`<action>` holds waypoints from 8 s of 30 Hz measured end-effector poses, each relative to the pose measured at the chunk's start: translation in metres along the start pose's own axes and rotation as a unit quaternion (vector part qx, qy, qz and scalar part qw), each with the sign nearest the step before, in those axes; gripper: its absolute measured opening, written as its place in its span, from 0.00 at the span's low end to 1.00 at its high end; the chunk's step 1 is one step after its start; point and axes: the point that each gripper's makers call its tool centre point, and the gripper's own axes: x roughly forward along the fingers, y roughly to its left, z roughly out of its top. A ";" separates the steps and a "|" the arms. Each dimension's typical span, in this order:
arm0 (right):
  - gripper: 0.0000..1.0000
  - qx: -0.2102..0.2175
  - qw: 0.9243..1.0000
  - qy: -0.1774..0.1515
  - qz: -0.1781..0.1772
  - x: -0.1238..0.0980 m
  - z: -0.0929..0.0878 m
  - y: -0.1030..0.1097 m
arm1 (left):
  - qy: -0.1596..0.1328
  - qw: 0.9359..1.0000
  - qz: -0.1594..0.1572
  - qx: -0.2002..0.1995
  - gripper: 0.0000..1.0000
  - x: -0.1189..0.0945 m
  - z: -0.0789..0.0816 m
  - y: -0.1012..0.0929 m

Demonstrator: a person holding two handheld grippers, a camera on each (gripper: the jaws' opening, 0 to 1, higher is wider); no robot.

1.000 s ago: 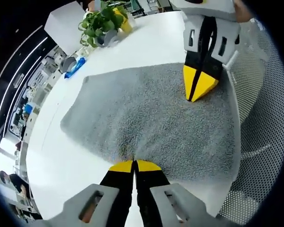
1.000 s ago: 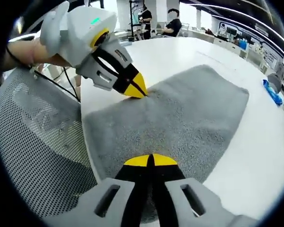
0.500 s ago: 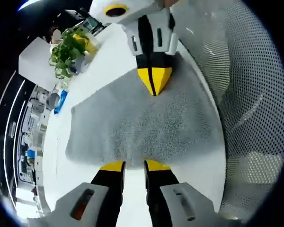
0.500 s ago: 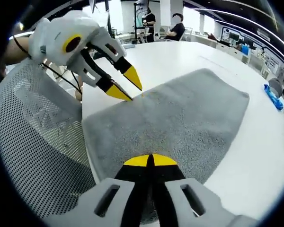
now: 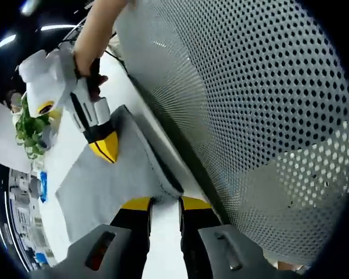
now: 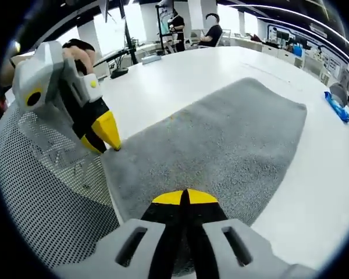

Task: Fold the towel on the table until its edges align and the towel forms a compact rectangular stack.

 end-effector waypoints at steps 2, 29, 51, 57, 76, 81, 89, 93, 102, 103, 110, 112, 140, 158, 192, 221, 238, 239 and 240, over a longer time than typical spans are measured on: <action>0.00 0.001 1.000 -0.001 0.000 0.000 0.000 0.000 | -0.006 1.000 -0.013 -0.006 0.18 0.004 0.003 -0.005; 0.13 -0.171 0.975 -0.065 0.127 -0.003 0.044 0.084 | -0.142 0.799 -0.052 -0.582 0.02 -0.006 -0.009 0.025; 0.17 -0.337 0.940 0.048 0.026 0.010 0.009 0.052 | -0.257 0.537 -0.035 -0.803 0.02 -0.021 -0.042 0.047; 0.05 -0.223 0.974 0.031 0.038 0.006 0.014 0.047 | -0.260 0.559 -0.021 -0.787 0.04 -0.028 -0.041 0.041; 0.03 -0.074 0.995 -0.036 0.056 -0.014 0.040 0.037 | -0.062 0.953 0.137 -0.265 0.11 -0.007 -0.019 0.067; 0.11 -0.125 0.991 -0.052 0.010 -0.014 0.046 0.026 | -0.116 0.887 0.094 -0.437 0.08 -0.005 -0.025 0.080; 0.21 -0.227 0.973 -0.024 -0.035 -0.026 0.043 0.017 | -0.145 0.826 0.078 -0.539 0.07 -0.014 -0.033 0.090; 0.20 -0.276 0.959 0.016 -0.055 -0.033 0.028 0.006 | -0.153 0.806 0.071 -0.567 0.07 -0.014 -0.035 0.091; 0.09 -0.265 0.963 0.017 -0.052 -0.045 0.020 -0.004 | -0.161 0.805 0.072 -0.567 0.07 -0.017 -0.034 0.092; 0.09 -0.260 0.964 0.016 -0.052 -0.045 0.020 -0.005 | -0.163 0.804 0.070 -0.568 0.07 -0.017 -0.034 0.092; 0.09 -0.227 0.973 0.008 -0.050 -0.049 0.014 -0.015 | -0.165 0.805 0.073 -0.565 0.08 -0.017 -0.034 0.092; 0.08 -0.208 0.977 0.000 -0.048 -0.052 0.016 -0.016 | -0.166 0.805 0.076 -0.564 0.08 -0.017 -0.035 0.092; 0.06 0.068 0.989 -0.130 0.002 -0.070 0.036 -0.037 | -0.209 0.751 0.185 -0.598 0.06 -0.044 -0.073 0.103; 0.05 0.088 0.989 -0.122 -0.001 -0.065 0.030 -0.042 | -0.197 0.719 0.188 -0.639 0.05 -0.032 -0.082 0.097; 0.02 0.161 0.925 -0.332 0.090 -0.161 0.086 -0.013 | -0.354 0.722 0.195 -0.561 0.05 -0.140 0.001 0.094; 0.02 0.165 0.912 -0.332 0.176 -0.194 0.100 0.018 | -0.428 0.681 0.120 -0.582 0.04 -0.168 0.028 0.092; 0.02 0.297 0.891 -0.272 0.208 -0.138 0.084 -0.044 | -0.388 0.655 0.080 -0.643 0.05 -0.115 -0.032 0.117; 0.02 0.306 0.888 -0.270 0.212 -0.135 0.085 -0.046 | -0.391 0.646 0.078 -0.651 0.05 -0.112 -0.038 0.118; 0.02 0.313 0.886 -0.268 0.213 -0.132 0.085 -0.049 | -0.390 0.640 0.075 -0.658 0.05 -0.109 -0.041 0.119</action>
